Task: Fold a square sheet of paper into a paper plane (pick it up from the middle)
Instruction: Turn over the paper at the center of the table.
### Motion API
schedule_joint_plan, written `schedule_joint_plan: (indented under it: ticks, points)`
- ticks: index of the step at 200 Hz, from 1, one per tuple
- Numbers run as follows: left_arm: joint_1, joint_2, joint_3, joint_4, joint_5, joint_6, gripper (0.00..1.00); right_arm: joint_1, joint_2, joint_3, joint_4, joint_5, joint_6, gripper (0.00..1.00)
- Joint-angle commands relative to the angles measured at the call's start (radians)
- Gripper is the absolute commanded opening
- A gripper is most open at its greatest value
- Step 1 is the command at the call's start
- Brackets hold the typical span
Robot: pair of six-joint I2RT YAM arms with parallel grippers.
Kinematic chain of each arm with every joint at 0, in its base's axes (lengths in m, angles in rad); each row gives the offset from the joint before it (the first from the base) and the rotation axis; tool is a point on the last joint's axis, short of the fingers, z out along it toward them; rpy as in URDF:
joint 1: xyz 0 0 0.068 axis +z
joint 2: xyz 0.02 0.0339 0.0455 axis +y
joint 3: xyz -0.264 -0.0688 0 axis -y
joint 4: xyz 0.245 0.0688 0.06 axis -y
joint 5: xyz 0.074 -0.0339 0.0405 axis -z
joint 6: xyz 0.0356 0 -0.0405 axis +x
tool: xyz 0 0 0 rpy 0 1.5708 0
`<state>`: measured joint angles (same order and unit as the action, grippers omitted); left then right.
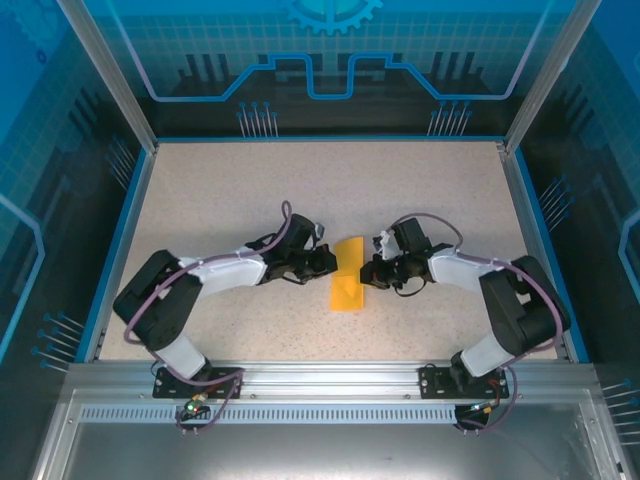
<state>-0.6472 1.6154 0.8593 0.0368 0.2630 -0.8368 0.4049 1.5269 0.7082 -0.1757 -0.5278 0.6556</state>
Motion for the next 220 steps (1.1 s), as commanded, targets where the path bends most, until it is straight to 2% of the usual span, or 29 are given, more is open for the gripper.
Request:
schedule_joint_plan:
  ticks: [1, 32, 49, 71, 84, 96, 125, 160, 178, 192, 205, 220]
  points:
    - [0.001, -0.114, -0.024, -0.081, -0.143, 0.029, 0.08, -0.002, -0.108, 0.105, -0.277, 0.179, -0.096, 0.06]
    - [0.004, -0.241, -0.055, -0.137, -0.286, 0.050, 0.15, 0.019, -0.213, 0.259, -0.568, 0.455, -0.145, 0.07]
    - [0.009, -0.302, -0.084, -0.159, -0.367, 0.038, 0.22, 0.065, -0.229, 0.365, -0.744, 0.686, -0.145, 0.08]
    - [0.025, -0.367, -0.128, -0.177, -0.444, 0.015, 0.25, 0.161, -0.179, 0.522, -0.981, 1.003, -0.084, 0.07]
    - [0.036, -0.405, -0.154, -0.195, -0.492, -0.005, 0.28, 0.214, -0.117, 0.610, -1.110, 1.117, -0.032, 0.07]
    - [0.043, -0.441, -0.176, -0.213, -0.531, -0.021, 0.29, 0.250, -0.052, 0.655, -1.163, 1.162, -0.002, 0.08]
    - [0.048, -0.530, -0.214, -0.267, -0.634, -0.044, 0.31, 0.314, 0.142, 0.714, -1.148, 1.097, 0.044, 0.06]
    - [0.055, -0.632, -0.260, -0.314, -0.693, -0.054, 0.34, 0.396, 0.470, 0.928, -1.124, 0.966, 0.019, 0.08]
    - [0.062, -0.669, -0.276, -0.317, -0.695, -0.049, 0.35, 0.414, 0.616, 1.046, -1.045, 0.775, -0.036, 0.13]
    - [0.066, -0.682, -0.277, -0.324, -0.688, -0.041, 0.36, 0.419, 0.685, 1.116, -0.968, 0.628, -0.053, 0.18]
    - [0.071, -0.687, -0.270, -0.333, -0.679, -0.028, 0.37, 0.417, 0.661, 1.113, -0.862, 0.509, -0.054, 0.25]
    - [0.073, -0.684, -0.261, -0.338, -0.667, -0.015, 0.37, 0.402, 0.570, 1.045, -0.724, 0.391, -0.059, 0.45]
